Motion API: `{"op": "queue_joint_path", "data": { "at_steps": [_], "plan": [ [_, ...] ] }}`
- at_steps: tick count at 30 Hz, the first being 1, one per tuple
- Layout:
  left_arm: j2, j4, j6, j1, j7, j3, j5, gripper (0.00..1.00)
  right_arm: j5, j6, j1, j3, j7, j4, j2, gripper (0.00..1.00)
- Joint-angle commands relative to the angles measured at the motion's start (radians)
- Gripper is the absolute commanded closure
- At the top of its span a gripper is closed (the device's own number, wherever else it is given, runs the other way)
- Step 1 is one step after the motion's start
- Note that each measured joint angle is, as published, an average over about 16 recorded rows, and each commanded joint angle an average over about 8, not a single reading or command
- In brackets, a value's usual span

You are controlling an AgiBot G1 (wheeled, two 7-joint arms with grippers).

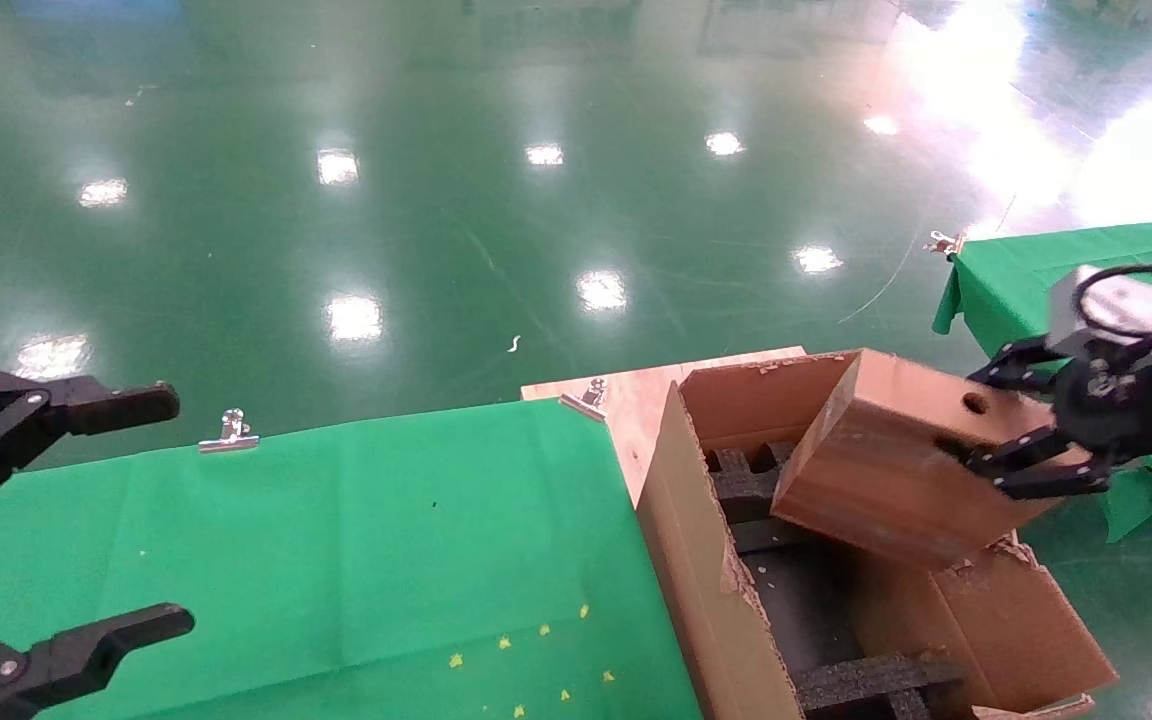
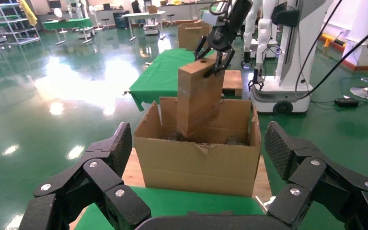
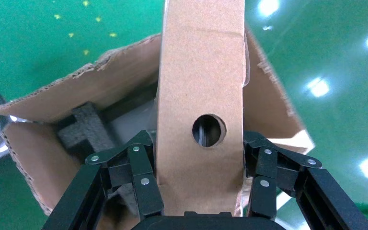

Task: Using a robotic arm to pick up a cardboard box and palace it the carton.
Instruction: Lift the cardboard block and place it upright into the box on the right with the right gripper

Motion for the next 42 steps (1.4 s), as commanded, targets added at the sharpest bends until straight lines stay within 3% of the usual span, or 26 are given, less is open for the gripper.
{"op": "queue_joint_path", "data": {
  "at_steps": [1,12,18,24,31,42],
  "plan": [
    [0.000,0.000,0.000,0.000,0.000,0.000,0.000,0.00,0.007,0.016,-0.016,-0.007,0.021,-0.002,0.000,1.00],
    [0.000,0.000,0.000,0.000,0.000,0.000,0.000,0.00,-0.057,0.341,-0.156,-0.086,0.561,0.267,0.113,1.00],
    [0.000,0.000,0.000,0.000,0.000,0.000,0.000,0.00,-0.150,0.444,-0.194,-0.123,0.853,0.381,0.140,1.00],
    [0.000,0.000,0.000,0.000,0.000,0.000,0.000,0.00,-0.313,0.516,-0.215,-0.152,1.081,0.441,0.133,1.00],
    [0.000,0.000,0.000,0.000,0.000,0.000,0.000,0.00,-0.461,0.534,-0.231,-0.175,1.270,0.460,0.077,1.00],
    [0.000,0.000,0.000,0.000,0.000,0.001,0.000,0.00,-0.539,0.566,-0.278,-0.209,1.391,0.464,0.011,1.00]
  ]
}}
